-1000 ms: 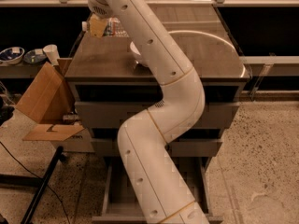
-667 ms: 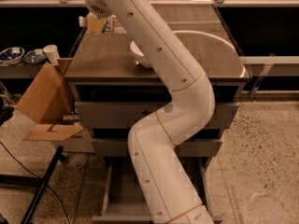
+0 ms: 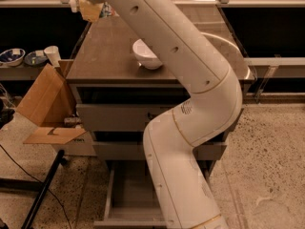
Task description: Place water bottle into bottom drawer
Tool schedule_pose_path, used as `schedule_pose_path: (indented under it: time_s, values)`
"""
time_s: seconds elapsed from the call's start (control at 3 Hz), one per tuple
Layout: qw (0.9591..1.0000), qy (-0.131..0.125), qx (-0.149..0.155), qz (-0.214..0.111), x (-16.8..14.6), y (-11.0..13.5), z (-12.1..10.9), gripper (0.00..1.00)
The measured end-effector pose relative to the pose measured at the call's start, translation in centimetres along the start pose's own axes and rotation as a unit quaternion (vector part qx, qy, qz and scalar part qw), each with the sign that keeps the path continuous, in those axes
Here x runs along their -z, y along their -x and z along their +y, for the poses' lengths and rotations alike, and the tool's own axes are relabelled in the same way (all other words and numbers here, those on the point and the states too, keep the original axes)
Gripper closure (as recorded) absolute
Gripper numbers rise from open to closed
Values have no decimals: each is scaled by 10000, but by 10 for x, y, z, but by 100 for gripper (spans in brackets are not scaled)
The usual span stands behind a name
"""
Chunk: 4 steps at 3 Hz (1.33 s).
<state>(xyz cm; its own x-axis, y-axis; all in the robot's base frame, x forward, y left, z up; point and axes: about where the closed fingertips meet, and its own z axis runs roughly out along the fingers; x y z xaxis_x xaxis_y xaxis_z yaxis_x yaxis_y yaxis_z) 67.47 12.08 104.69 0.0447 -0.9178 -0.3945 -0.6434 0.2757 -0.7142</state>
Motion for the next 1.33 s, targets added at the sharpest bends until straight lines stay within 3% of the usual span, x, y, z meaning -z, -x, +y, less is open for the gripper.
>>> schedule_pose_path:
  time_s: [0.67, 1.33]
  values:
    - [10000, 33, -66, -44, 37, -5, 14, 100]
    - [9985, 394, -327, -176, 73, -16, 53, 100]
